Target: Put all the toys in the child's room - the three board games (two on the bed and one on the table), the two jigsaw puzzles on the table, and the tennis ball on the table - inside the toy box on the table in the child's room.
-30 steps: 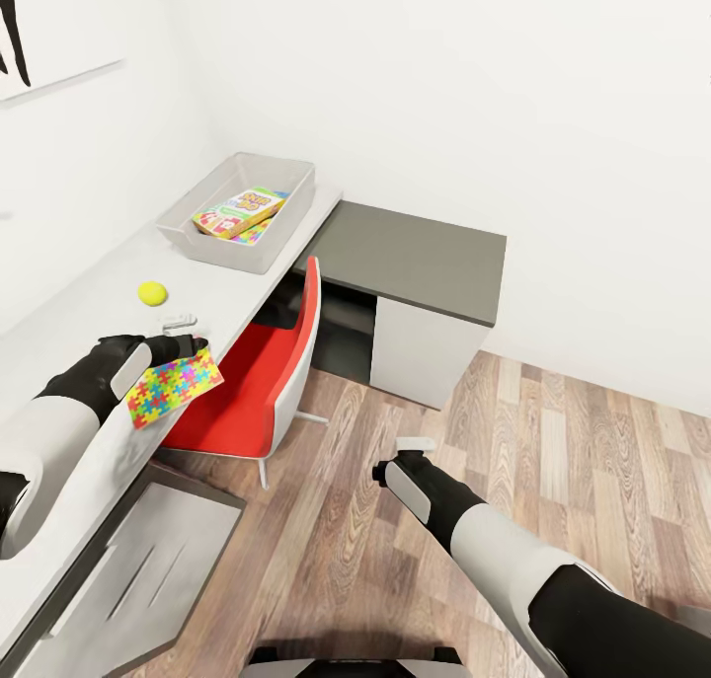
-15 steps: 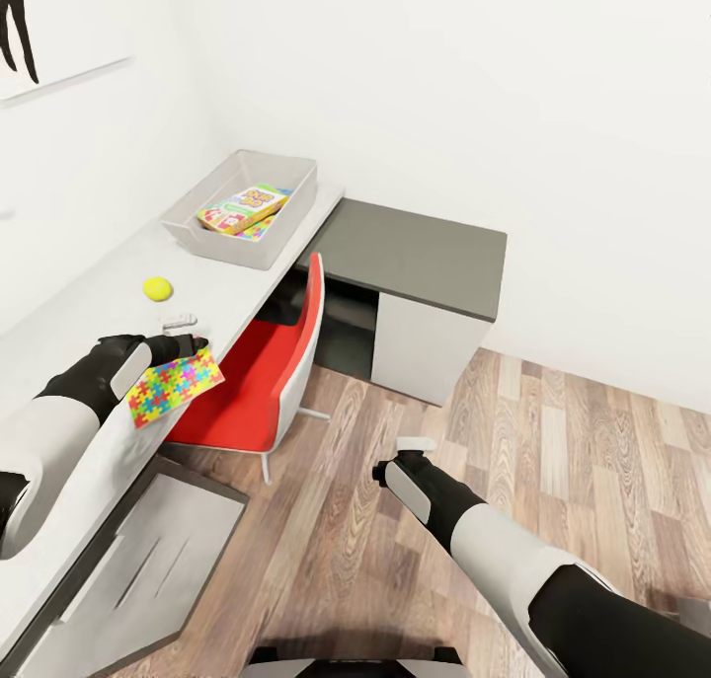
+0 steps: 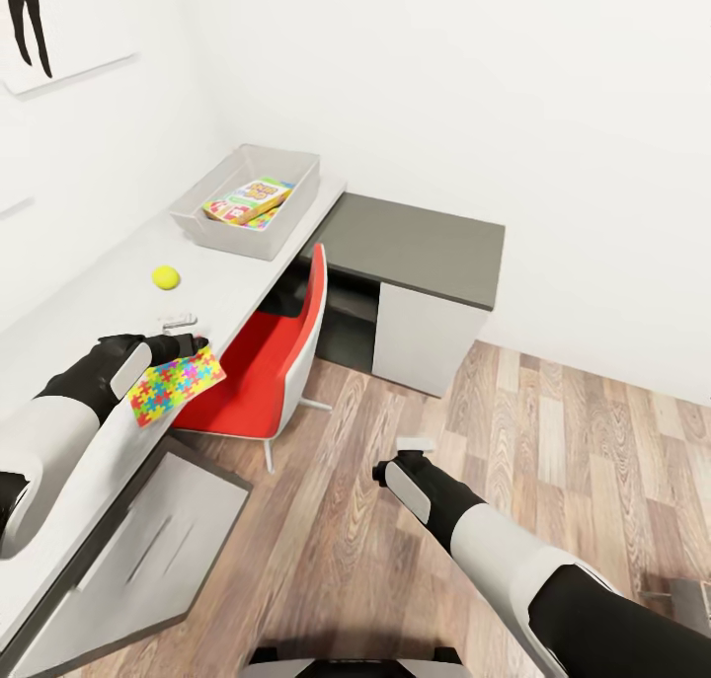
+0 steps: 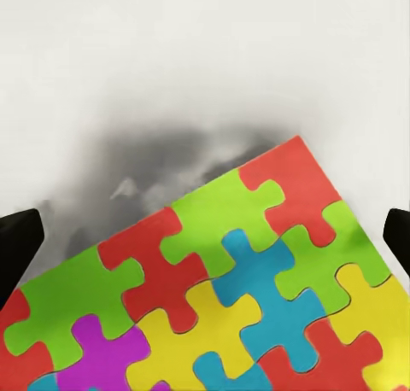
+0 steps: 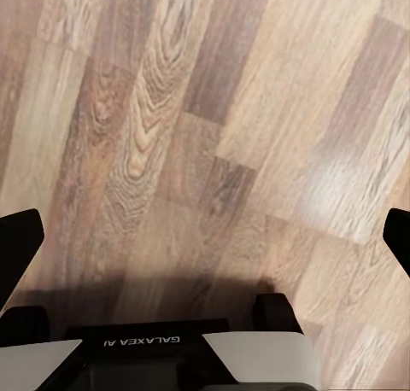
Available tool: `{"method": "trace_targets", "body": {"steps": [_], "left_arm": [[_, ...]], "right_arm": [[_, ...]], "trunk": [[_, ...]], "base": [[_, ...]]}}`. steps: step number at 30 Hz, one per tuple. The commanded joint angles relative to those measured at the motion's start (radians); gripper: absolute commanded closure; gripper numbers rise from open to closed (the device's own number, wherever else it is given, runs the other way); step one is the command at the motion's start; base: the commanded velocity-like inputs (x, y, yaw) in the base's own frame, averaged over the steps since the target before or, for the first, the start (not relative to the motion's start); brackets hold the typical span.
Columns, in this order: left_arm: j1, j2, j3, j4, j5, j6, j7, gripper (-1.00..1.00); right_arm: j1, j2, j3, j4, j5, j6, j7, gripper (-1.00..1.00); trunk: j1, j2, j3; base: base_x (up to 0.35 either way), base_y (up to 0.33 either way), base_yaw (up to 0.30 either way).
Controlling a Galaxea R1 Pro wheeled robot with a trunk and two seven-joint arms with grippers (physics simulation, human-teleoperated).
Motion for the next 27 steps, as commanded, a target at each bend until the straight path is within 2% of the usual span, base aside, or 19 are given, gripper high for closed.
{"method": "trace_targets", "body": {"steps": [1,11,27], "left_arm": [[0.000,0.001,-0.004,-0.001,0.002,0.004,-0.002,-1.00],[-0.001,0.003,-0.004,-0.001,0.002,0.004,-0.003,-1.00],[-0.001,0.003,-0.004,-0.001,0.002,0.004,-0.003,-1.00]], "right_arm": [[-0.001,0.000,0.006,0.000,-0.006,0.004,-0.007,-1.00],[-0.001,0.000,0.006,0.000,-0.006,0.004,-0.007,-1.00],[-0.001,0.000,0.006,0.000,-0.006,0.004,-0.007,-1.00]], "trunk": [[0.000,-0.002,-0.001],[0.000,-0.002,-0.001],[0.000,-0.002,-0.001]], "base": [[-0.169,0.001,0.000],[-0.176,0.007,0.000],[-0.171,0.098,0.000]]}}
